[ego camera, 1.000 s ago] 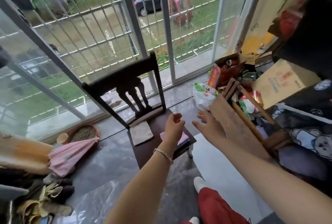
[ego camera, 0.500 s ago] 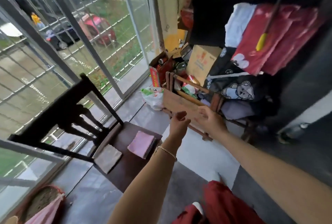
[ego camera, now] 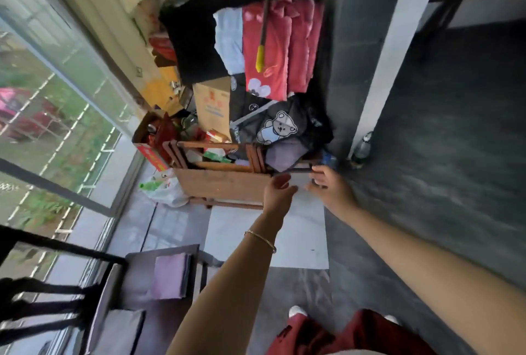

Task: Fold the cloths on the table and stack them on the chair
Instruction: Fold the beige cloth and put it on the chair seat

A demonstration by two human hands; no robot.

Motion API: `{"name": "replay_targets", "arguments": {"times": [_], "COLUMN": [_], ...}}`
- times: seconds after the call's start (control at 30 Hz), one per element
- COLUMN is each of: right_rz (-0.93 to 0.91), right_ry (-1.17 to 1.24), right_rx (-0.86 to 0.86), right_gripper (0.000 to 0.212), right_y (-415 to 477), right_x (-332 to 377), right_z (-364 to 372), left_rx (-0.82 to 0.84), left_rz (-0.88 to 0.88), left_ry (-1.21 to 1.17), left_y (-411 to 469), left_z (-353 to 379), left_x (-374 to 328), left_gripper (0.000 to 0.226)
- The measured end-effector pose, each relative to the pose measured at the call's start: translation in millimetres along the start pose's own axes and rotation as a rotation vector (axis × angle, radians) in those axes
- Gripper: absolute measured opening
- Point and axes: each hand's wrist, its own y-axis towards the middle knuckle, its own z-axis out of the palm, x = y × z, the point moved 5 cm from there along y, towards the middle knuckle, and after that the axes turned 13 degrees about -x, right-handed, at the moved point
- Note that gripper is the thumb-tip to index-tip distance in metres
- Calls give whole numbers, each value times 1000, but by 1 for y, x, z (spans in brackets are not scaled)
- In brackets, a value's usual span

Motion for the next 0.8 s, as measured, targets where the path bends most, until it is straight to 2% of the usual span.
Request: {"name": "replay_targets", "arguments": {"times": [0.23, 0.37, 0.8], "right_rz": [105, 171, 241], "right_ry": [88, 128, 92], "right_rx": [-168, -245, -435], "right_gripper": [48, 47, 50], "right_y": [6, 4, -17], "right_x": [-58, -95, -213], "right_z": [-88, -145, -327], "left_rx": [151, 201, 412], "left_rz": [75, 104, 153], "left_ry": [56, 142, 267], "left_y": [-28, -49, -147], "left_z": [98, 160, 359], "left_x": [-14, -14, -2], "left_gripper": [41, 50, 51]}}
